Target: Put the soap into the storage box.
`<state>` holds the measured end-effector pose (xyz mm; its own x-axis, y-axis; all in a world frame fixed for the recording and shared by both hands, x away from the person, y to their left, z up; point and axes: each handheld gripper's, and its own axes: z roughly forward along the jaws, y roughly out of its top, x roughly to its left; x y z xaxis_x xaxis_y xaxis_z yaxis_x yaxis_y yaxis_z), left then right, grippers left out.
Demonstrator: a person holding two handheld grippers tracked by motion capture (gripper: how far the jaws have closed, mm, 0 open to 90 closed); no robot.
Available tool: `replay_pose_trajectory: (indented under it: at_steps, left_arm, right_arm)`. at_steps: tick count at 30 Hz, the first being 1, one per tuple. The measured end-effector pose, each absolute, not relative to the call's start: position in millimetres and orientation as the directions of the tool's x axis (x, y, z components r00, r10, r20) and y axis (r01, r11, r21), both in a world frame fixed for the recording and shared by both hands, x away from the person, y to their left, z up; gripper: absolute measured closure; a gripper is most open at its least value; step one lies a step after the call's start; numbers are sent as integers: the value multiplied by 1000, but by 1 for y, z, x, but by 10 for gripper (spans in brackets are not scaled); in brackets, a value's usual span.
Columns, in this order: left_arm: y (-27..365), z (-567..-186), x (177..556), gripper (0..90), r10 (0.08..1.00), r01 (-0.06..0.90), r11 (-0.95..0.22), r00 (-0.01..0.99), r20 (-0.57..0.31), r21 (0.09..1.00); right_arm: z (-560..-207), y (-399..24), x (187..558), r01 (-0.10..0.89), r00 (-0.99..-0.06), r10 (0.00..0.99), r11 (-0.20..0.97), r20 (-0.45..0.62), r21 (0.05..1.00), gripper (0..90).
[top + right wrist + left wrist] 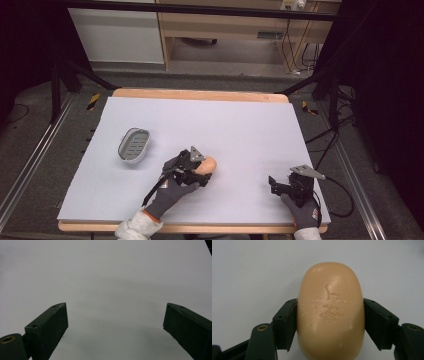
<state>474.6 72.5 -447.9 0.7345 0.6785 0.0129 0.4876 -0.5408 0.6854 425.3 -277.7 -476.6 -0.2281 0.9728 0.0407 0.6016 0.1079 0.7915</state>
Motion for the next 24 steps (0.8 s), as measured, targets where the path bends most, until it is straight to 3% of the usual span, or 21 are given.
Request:
replay_pose_trajectory:
  at_steps: [24]
  left_arm:
    - [114, -429, 464, 313, 707, 480, -498, 707, 17, 722]
  right_arm:
    - [-477, -278, 426, 602, -226, 973, 109, 38, 791, 61]
